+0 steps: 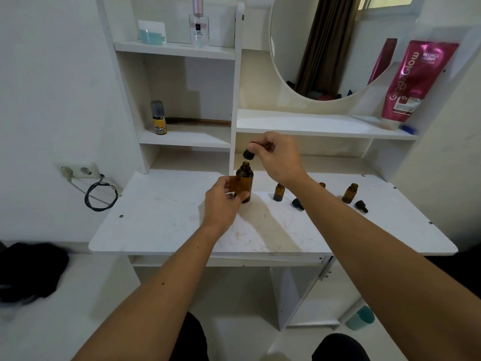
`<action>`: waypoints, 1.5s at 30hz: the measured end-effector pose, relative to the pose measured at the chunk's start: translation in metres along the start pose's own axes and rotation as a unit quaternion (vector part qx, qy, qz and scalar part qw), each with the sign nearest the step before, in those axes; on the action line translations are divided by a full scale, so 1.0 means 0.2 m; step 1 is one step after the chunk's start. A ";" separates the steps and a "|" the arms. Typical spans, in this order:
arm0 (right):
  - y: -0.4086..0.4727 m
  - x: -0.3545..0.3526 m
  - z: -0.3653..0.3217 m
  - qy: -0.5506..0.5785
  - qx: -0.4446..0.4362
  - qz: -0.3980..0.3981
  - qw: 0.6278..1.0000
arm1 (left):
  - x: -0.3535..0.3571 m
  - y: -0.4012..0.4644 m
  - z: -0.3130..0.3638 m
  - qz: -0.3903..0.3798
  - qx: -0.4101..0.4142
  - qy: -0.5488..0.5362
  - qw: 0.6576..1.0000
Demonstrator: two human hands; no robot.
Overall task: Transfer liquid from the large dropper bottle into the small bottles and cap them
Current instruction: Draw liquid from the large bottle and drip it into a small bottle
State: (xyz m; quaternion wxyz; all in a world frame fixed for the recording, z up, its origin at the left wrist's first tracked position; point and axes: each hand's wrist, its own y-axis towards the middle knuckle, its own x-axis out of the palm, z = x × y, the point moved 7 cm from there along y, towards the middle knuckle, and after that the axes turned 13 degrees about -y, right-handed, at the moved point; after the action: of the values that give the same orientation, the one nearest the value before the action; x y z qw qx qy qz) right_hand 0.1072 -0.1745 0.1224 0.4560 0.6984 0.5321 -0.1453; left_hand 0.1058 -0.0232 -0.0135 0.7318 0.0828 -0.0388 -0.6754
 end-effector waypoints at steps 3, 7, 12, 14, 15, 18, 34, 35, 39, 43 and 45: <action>0.00 0.00 0.01 -0.004 0.008 0.004 1.000 | 0.00 0.01 0.00 0.003 -0.001 0.009 1.000; 0.00 0.01 0.01 -0.004 0.007 0.004 1.000 | 0.00 0.01 0.00 0.004 0.002 0.013 1.000; -0.02 0.03 0.01 0.001 -0.002 -0.012 1.000 | 0.00 -0.01 0.01 0.000 0.010 0.016 1.000; -0.03 0.02 0.01 0.007 -0.006 -0.011 1.000 | 0.00 -0.01 0.00 0.000 0.010 0.019 1.000; -0.02 0.00 0.00 0.013 -0.007 -0.007 1.000 | 0.00 -0.01 0.00 0.000 0.009 0.022 1.000; 0.01 -0.09 -0.05 0.021 -0.028 0.020 0.999 | 0.00 -0.02 0.01 0.003 0.007 0.035 0.999; -0.09 -0.44 0.20 -0.002 0.003 0.108 0.994 | 0.14 -0.20 0.07 -0.045 0.053 0.036 0.997; -0.10 -0.44 0.23 -0.004 0.009 0.103 0.995 | 0.17 -0.21 0.08 -0.063 0.051 0.040 0.996; -0.13 -0.44 0.32 0.006 0.023 0.098 0.995 | 0.27 -0.20 0.06 -0.103 0.044 0.059 0.992; -0.12 -0.43 0.36 0.004 0.026 0.102 0.994 | 0.34 -0.16 0.05 -0.105 0.031 0.064 0.992; -0.13 -0.42 0.36 -0.004 0.023 0.098 0.995 | 0.37 -0.15 0.06 -0.103 0.027 0.070 0.992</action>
State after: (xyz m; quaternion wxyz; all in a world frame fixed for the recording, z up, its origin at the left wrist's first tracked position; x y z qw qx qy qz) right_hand 0.0728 -0.2825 0.1278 0.4543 0.7569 0.4555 -0.1147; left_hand 0.0805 -0.0997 -0.0119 0.6565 0.1531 0.0031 -0.7386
